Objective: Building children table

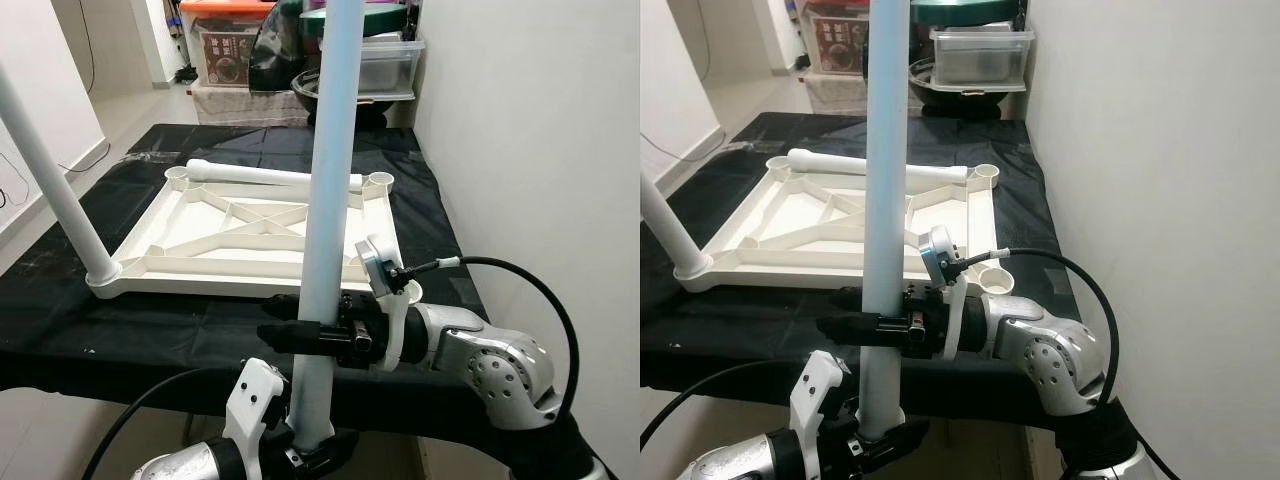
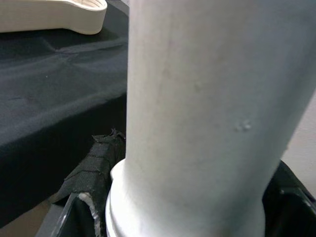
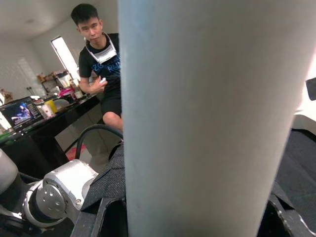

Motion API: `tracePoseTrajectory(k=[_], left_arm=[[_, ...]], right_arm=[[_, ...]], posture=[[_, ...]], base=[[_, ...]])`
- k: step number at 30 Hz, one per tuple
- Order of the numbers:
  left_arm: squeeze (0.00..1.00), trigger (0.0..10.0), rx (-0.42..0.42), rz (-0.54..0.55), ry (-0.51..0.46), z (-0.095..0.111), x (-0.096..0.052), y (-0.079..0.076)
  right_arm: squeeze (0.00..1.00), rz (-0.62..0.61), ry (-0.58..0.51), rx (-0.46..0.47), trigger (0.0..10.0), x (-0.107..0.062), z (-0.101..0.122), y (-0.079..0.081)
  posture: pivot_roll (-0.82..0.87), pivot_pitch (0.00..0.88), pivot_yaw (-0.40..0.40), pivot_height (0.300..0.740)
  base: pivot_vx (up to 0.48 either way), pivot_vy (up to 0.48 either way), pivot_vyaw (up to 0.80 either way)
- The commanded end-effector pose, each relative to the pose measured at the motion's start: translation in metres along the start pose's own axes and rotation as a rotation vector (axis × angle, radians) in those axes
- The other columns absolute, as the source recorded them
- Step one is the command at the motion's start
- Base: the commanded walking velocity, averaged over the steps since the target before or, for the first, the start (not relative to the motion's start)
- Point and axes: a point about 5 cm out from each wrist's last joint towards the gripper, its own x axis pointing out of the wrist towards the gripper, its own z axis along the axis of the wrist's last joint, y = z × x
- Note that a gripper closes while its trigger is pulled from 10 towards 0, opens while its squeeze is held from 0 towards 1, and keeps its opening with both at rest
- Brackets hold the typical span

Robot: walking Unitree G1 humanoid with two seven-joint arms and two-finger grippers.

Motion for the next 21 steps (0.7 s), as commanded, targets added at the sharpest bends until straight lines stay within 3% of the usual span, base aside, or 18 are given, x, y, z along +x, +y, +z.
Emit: tracePoseTrajectory(k=[1, 4, 5, 13, 14, 18, 21], left_arm=[[0.0, 10.0, -0.029, 0.008, 0.014, -0.003, -0.002, 0.001], [0.0, 10.0, -0.054, 0.03, 0.018, -0.003, -0.001, 0.004], [1.0, 10.0, -0.075, 0.029, 0.008, -0.003, 0.0, 0.004], [1.0, 10.0, -0.043, 0.041, 0.026, -0.005, -0.001, 0.004], [0.0, 10.0, -0.037, 0.051, 0.034, -0.007, -0.001, 0.005], [0.0, 10.0, -0.046, 0.12, 0.021, -0.007, -0.002, 0.011], [0.0, 10.0, -0.049, 0.192, -0.002, -0.006, -0.001, 0.019]], right_arm=[[0.0, 0.052, 0.006, -0.011, 0.0, 0.003, 0.0, 0.008], [0.0, 0.051, 0.005, -0.013, 0.0, 0.003, 0.0, 0.008], [0.0, 0.044, -0.004, -0.014, 0.0, 0.002, 0.002, 0.008], [0.0, -0.04, -0.034, -0.062, 0.0, -0.012, 0.018, -0.005], [0.0, -0.084, -0.044, -0.084, 0.0, -0.017, 0.023, -0.011], [0.0, -0.298, -0.11, -0.166, 0.0, -0.039, 0.044, -0.038], [0.0, -0.594, -0.182, -0.281, 0.0, -0.062, 0.068, -0.067]], posture=[[0.18, 0.052, -0.001, 0.74], [0.18, 0.052, 0.001, 0.74], [0.18, 0.049, 0.0, 0.74], [0.18, 0.041, 0.0, 0.74], [0.18, 0.041, 0.0, 0.74], [0.19, 0.042, -0.003, 0.74], [0.19, 0.048, -0.004, 0.74]], base=[[0.0, 0.0, 0.0], [0.0, 0.0, 0.0], [0.0, 0.0, 0.0], [0.0, 0.0, 0.0], [0.0, 0.0, 0.0], [0.0, 0.0, 0.0], [0.0, 0.0, 0.0]])
